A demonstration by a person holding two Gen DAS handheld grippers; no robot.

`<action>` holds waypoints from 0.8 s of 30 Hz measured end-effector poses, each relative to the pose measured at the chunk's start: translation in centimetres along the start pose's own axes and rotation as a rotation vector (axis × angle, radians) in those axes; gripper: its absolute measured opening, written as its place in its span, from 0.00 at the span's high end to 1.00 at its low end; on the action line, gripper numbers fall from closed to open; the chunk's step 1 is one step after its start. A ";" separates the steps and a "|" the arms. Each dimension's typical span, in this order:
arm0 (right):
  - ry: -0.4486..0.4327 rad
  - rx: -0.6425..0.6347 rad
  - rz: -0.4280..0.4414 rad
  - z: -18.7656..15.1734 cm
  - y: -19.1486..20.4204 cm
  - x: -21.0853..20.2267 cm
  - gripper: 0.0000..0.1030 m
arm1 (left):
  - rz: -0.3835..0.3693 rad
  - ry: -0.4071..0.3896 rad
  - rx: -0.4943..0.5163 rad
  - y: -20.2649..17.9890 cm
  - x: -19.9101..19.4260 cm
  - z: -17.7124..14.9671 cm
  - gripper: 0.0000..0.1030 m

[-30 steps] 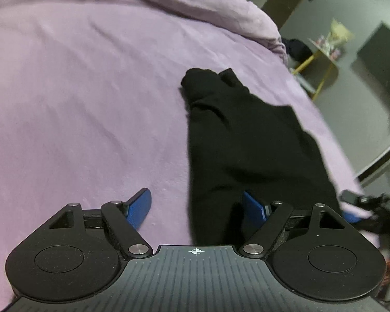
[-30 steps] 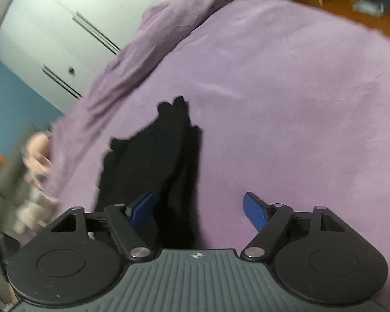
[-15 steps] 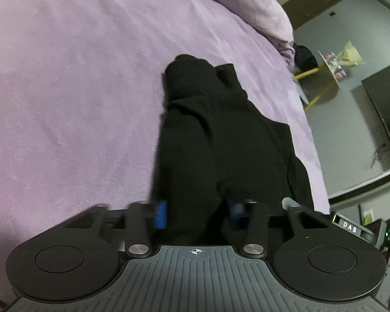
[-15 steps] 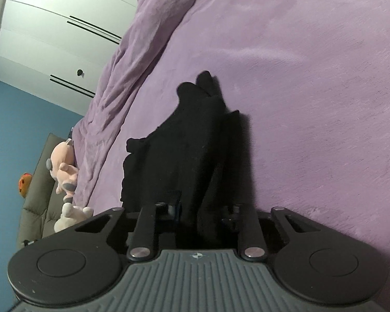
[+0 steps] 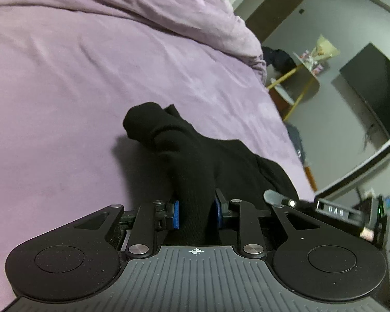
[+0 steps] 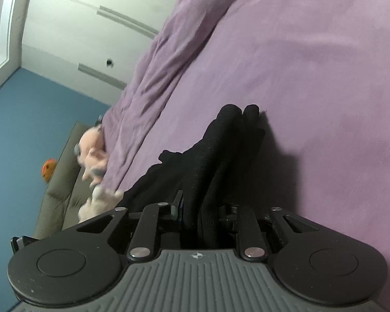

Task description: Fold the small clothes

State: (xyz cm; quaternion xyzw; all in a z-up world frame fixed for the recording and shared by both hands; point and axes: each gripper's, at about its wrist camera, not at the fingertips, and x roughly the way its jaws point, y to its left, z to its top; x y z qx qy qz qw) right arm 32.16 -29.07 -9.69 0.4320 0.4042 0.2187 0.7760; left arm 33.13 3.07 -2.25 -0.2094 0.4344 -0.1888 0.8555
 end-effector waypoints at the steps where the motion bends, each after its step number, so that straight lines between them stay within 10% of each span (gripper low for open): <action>1: 0.027 0.011 0.006 -0.9 0.1 0.3 0.81 | 0.010 0.009 0.001 0.4 -1.0 -0.4 0.73; 6: 0.155 0.053 -0.023 -5.7 -0.3 2.1 0.80 | 0.087 0.084 -0.070 3.7 -4.4 -3.7 0.72; 13: 0.117 -0.085 -0.072 -10.0 -0.7 -2.1 0.51 | 0.130 0.031 -0.041 6.9 -6.9 -9.0 0.56; 20: 0.142 -0.210 -0.129 -12.6 1.0 -2.7 0.55 | 0.085 0.044 -0.059 7.7 -7.2 -12.6 0.47; 24: 0.168 -0.027 -0.039 -12.6 -0.3 -3.0 0.73 | 0.048 0.081 -0.147 8.9 -7.4 -13.6 0.68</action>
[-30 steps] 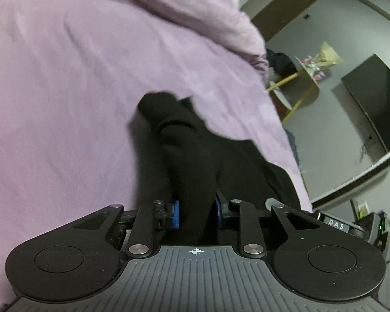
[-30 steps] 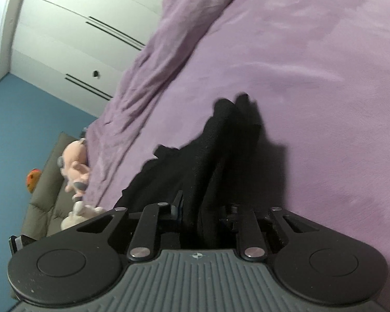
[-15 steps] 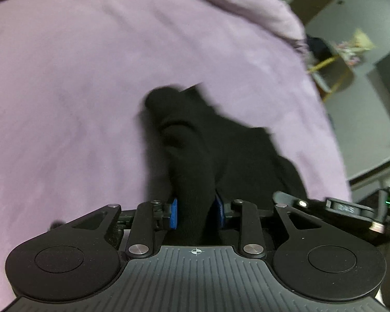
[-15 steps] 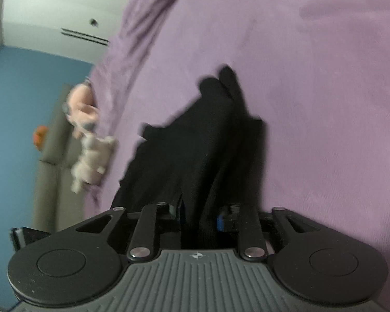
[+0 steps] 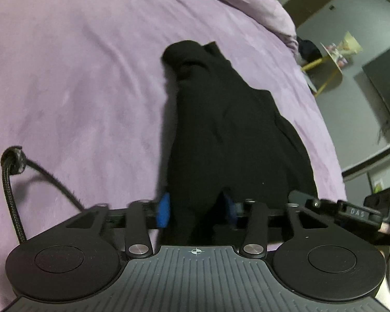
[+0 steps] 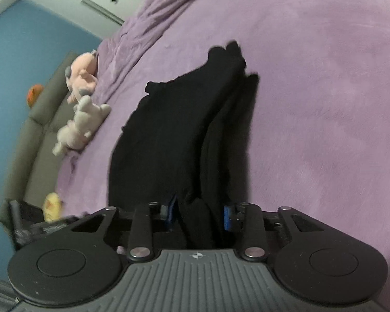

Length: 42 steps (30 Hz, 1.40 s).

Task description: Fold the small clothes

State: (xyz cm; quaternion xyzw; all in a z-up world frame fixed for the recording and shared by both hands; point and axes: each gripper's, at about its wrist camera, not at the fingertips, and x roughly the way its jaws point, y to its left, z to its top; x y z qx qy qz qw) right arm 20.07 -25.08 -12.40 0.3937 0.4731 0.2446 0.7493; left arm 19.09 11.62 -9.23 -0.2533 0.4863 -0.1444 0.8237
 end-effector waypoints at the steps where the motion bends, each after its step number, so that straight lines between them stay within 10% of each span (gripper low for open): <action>1: 0.001 0.109 0.090 0.0 -1.3 -0.4 0.73 | -0.026 0.002 -0.026 0.3 -0.4 0.2 0.73; 3: 0.004 0.257 0.204 -0.4 -3.4 -0.7 0.73 | -0.085 -0.001 -0.087 0.8 -1.1 0.5 0.75; 7: 0.011 0.111 -0.008 -0.6 -2.7 -2.0 0.71 | -0.130 0.052 -0.164 1.8 -1.8 0.5 0.75; 11: -0.144 -0.037 -0.195 0.3 0.2 -5.1 0.54 | 0.072 0.070 -0.113 1.7 -3.1 0.7 0.69; 15: -0.232 -0.172 -0.258 2.0 4.4 -3.2 0.54 | 0.273 -0.072 0.015 -0.6 -4.3 2.6 0.62; 18: -0.221 -0.259 -0.252 3.2 7.7 2.3 0.54 | 0.266 -0.159 0.026 -2.6 -2.2 4.9 0.51; 26: -0.324 -0.473 -0.563 5.9 8.1 10.1 0.68 | 0.347 -0.333 0.086 -5.4 7.7 7.9 0.46; 33: -0.398 -0.374 -0.488 7.4 4.6 8.8 0.95 | 0.388 -0.379 0.147 -4.6 10.0 7.5 0.22; 42: -0.369 -0.495 -0.489 -0.4 7.9 4.3 0.70 | 0.454 -0.335 0.168 -6.0 8.1 6.0 0.21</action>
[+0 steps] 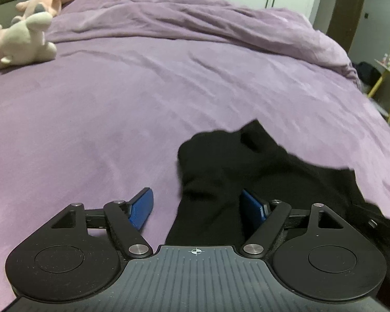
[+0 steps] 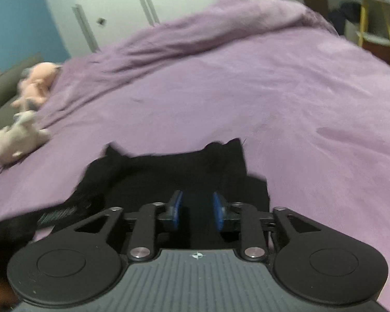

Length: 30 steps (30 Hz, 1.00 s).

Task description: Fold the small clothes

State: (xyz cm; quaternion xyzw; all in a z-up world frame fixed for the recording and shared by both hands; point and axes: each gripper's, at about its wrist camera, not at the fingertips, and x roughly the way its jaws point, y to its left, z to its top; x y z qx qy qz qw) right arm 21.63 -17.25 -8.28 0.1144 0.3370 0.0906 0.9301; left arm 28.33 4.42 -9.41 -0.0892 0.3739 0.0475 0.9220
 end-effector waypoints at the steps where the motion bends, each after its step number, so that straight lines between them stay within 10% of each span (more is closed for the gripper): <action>1: -0.002 -0.026 -0.009 -1.0 -0.1 -1.4 0.70 | 0.001 0.006 -0.002 0.2 -0.7 -0.4 0.22; 8: 0.060 0.110 -0.010 -4.9 -3.6 -8.5 0.46 | -0.045 -0.002 -0.010 3.0 -8.2 -5.0 0.18; 13: 0.124 0.270 0.138 -5.3 -4.7 -8.8 0.60 | -0.021 -0.014 0.032 3.4 -12.9 -7.8 0.18; 18: 0.156 0.215 0.086 -5.7 -3.4 -8.6 0.87 | -0.057 0.081 -0.025 4.0 -13.3 -8.6 0.19; 22: 0.134 0.524 0.299 -5.7 -7.0 -9.3 0.92 | -0.040 0.111 -0.062 4.2 -13.3 -8.6 0.19; 30: 0.195 0.237 0.015 -5.4 -3.6 -8.9 0.91 | -0.001 0.160 -0.058 3.9 -13.2 -8.9 0.19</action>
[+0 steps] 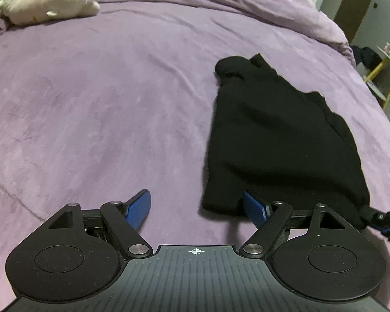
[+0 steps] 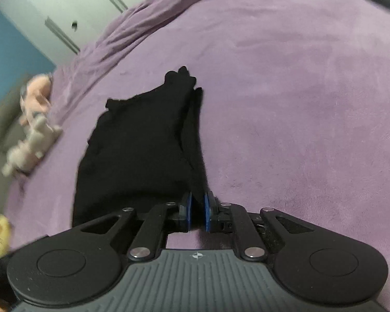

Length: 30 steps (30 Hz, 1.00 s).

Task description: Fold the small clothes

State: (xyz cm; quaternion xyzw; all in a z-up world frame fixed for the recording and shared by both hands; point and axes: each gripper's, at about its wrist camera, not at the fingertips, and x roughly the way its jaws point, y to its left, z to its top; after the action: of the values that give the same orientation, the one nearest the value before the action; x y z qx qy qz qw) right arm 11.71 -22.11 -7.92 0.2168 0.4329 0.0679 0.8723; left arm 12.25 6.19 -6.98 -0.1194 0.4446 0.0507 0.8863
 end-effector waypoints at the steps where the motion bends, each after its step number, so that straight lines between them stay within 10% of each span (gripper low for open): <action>1: 0.000 -0.025 -0.029 0.0 0.6 0.1 0.91 | 0.000 0.003 -0.001 0.0 0.0 0.0 0.19; 7: -0.084 -0.093 -0.165 0.6 3.3 -1.4 0.76 | 0.013 0.014 -0.016 0.5 -0.6 0.0 0.19; 13: -0.154 -0.199 -0.055 1.3 7.1 -0.2 0.76 | 0.007 -0.014 -0.036 0.6 -1.0 1.0 0.19; 24: 0.073 -0.373 -0.085 -0.3 8.3 2.6 0.76 | 0.029 0.041 0.109 -2.5 2.4 1.1 0.16; 30: 0.158 -0.352 -0.194 -1.0 9.8 1.4 0.38 | 0.058 0.080 0.110 -2.9 0.7 0.7 0.16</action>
State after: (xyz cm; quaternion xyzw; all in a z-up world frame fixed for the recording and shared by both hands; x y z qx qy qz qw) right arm 12.44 -12.60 -5.22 0.0123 0.5004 0.0748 0.8625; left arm 13.72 3.57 -6.66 -0.0594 0.4849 0.0470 0.8713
